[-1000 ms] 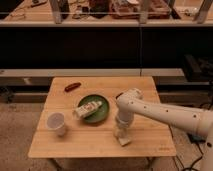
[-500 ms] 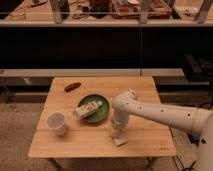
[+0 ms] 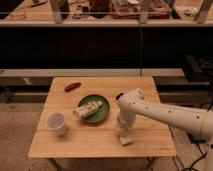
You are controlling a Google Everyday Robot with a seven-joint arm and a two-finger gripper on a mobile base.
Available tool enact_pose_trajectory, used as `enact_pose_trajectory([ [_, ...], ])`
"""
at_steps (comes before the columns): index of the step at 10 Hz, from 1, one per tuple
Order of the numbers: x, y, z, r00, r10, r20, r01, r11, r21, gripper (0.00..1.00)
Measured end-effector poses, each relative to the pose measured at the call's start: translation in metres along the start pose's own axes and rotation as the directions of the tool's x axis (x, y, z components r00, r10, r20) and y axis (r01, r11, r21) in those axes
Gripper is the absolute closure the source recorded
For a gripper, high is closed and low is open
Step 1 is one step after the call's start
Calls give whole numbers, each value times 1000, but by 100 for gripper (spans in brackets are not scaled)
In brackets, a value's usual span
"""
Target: Wipe the white sponge on the table
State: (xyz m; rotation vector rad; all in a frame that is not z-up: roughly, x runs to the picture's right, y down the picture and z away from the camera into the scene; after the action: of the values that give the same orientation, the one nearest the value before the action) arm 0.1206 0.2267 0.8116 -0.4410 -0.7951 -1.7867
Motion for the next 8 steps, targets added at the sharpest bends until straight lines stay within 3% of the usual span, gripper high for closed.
enact_pose_trajectory([
  [3,-10,39,-5,998,70,-4,-70,997,-16,100],
  [6,9,63,-2,994,103,-24,-103,995,19,100],
  [8,31,60,-4,995,87,-41,-86,996,23,100],
])
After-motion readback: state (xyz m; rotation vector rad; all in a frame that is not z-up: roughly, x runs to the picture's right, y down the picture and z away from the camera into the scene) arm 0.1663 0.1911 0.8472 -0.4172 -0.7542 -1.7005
